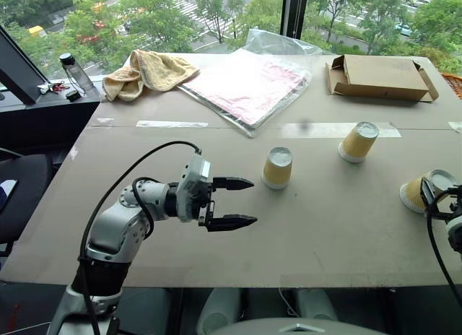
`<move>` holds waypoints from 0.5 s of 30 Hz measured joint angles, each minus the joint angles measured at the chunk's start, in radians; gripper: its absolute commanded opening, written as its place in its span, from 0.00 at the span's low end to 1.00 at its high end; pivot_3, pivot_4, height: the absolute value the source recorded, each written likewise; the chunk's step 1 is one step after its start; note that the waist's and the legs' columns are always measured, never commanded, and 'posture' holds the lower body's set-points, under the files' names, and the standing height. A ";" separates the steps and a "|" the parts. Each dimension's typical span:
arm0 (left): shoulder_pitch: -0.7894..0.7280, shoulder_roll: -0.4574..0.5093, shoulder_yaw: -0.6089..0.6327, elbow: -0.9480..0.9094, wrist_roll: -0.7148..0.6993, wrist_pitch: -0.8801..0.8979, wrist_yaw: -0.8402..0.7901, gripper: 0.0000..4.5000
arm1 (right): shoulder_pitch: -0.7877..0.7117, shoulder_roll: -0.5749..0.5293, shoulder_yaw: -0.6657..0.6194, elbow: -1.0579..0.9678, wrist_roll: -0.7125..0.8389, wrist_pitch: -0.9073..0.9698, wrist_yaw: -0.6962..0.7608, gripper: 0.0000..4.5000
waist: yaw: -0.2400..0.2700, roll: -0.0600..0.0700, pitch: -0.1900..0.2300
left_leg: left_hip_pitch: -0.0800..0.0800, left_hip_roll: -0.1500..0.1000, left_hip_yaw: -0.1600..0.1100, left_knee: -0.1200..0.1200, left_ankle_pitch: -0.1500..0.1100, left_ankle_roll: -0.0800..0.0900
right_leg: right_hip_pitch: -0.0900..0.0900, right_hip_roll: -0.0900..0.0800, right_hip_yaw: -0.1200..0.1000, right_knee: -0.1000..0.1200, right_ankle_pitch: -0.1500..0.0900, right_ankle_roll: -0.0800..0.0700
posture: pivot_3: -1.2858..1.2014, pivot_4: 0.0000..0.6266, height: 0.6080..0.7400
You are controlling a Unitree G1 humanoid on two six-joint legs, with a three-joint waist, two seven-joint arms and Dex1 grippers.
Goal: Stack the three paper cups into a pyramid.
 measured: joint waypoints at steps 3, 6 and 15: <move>0.008 0.000 0.000 -0.053 -0.032 0.025 0.023 1.00 | -0.057 -0.006 -0.002 0.063 0.010 0.063 -0.020 1.00 | 0.005 0.001 0.000 | 0.000 0.000 -0.001 -0.001 0.000 0.000 | 0.000 0.001 -0.001 0.001 0.000 0.000 | 0.52 0.24 1.00; 0.018 0.000 0.000 -0.067 -0.041 0.035 0.044 1.00 | -0.103 -0.005 -0.011 0.118 0.028 0.087 -0.026 0.88 | 0.001 0.001 0.000 | 0.000 0.000 0.000 -0.001 0.000 0.000 | 0.000 0.001 0.000 0.001 0.000 0.000 | 0.52 0.24 1.00; 0.070 -0.037 0.019 -0.074 -0.042 -0.033 0.104 1.00 | -0.013 -0.056 -0.027 0.028 0.141 0.079 0.154 0.51 | 0.000 0.004 0.000 | 0.000 0.000 0.000 -0.001 0.000 0.001 | 0.000 0.001 0.000 0.001 0.000 0.000 | 0.52 0.24 1.00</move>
